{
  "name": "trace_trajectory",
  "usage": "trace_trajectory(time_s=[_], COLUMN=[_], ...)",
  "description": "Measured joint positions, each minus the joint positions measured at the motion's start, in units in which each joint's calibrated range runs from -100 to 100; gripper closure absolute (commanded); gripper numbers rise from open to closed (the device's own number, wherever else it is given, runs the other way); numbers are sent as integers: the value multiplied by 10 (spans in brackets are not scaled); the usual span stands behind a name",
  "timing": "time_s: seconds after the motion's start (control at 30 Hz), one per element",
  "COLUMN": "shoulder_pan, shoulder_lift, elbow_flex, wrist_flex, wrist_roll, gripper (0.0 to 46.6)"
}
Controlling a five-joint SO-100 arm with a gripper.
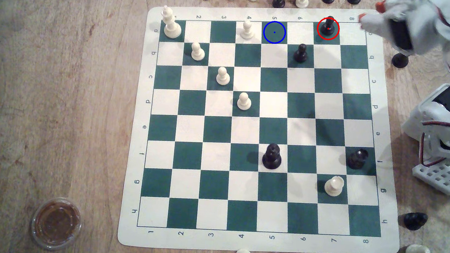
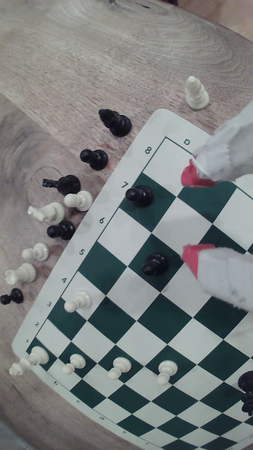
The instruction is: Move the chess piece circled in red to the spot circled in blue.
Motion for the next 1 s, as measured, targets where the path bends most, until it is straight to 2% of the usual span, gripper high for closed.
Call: trace_trajectory(time_s=[0.1,0.57,0.83,1.0], shoulder_pan=[16,24,15,16], shoulder_lift=[93,347,434,486], elbow_flex=[-35,-112,-119,-131], wrist_flex=[-3,-56,-119,-146], wrist_roll=[0,7,8,22], gripper=[278,332,311,311])
